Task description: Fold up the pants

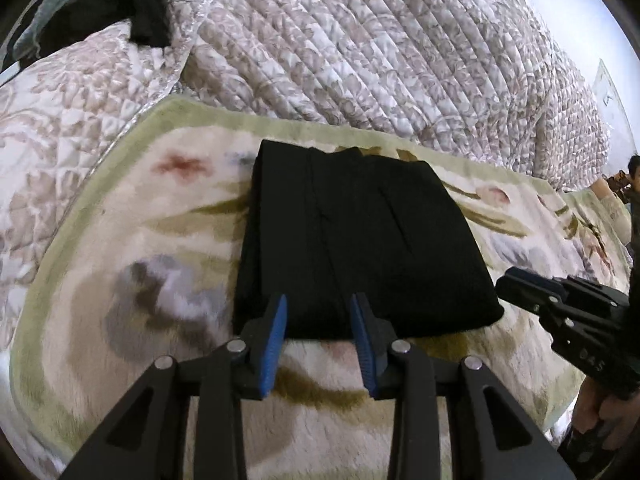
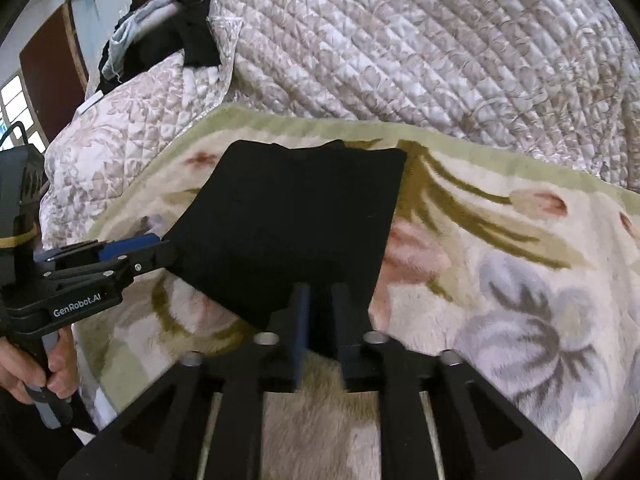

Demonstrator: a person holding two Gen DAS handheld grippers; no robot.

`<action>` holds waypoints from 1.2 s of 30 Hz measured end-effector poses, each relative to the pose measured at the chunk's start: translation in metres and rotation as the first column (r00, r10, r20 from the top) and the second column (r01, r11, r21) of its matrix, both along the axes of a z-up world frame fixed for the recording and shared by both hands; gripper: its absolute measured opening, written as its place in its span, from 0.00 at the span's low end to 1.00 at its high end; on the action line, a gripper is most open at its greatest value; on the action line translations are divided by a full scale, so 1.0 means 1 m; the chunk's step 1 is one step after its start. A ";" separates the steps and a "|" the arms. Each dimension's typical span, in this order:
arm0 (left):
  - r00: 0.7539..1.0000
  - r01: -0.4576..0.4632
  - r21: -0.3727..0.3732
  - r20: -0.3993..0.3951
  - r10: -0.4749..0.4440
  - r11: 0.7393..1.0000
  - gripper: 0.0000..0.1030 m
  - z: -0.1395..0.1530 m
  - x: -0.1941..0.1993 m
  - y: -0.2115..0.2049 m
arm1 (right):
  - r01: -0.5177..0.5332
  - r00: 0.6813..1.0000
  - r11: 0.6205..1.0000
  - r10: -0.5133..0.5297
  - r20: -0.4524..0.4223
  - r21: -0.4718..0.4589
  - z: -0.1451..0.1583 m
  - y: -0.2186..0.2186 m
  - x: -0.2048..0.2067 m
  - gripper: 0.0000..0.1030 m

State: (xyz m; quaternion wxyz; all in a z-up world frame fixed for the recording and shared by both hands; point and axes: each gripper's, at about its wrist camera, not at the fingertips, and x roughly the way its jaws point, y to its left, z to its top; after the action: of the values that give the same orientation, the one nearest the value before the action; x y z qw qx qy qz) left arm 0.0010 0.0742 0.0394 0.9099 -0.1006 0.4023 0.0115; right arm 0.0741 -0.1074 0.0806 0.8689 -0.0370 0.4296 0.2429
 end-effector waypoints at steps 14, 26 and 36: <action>0.999 -0.031 0.099 -0.021 0.033 0.995 0.39 -0.017 -0.013 -0.014 | 0.005 1.000 1.000 -0.005 -0.004 -0.030 -0.010 -0.003 -0.019 0.30; 0.999 -0.042 0.119 0.021 0.040 0.992 0.45 -0.007 -0.015 -0.012 | 0.017 1.000 1.000 -0.017 0.007 -0.003 -0.012 -0.001 -0.021 0.30; 1.000 -0.026 0.089 0.000 0.026 0.996 0.22 -0.012 0.011 -0.014 | 0.012 0.999 1.000 -0.011 -0.042 0.019 -0.025 0.008 -0.002 0.17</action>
State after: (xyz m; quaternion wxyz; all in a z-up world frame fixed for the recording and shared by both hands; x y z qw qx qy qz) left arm 0.0124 0.0598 0.0271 0.9130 -0.0653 0.4007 0.0411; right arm 0.0717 -0.0994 0.0551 0.8615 -0.0212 0.4454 0.2427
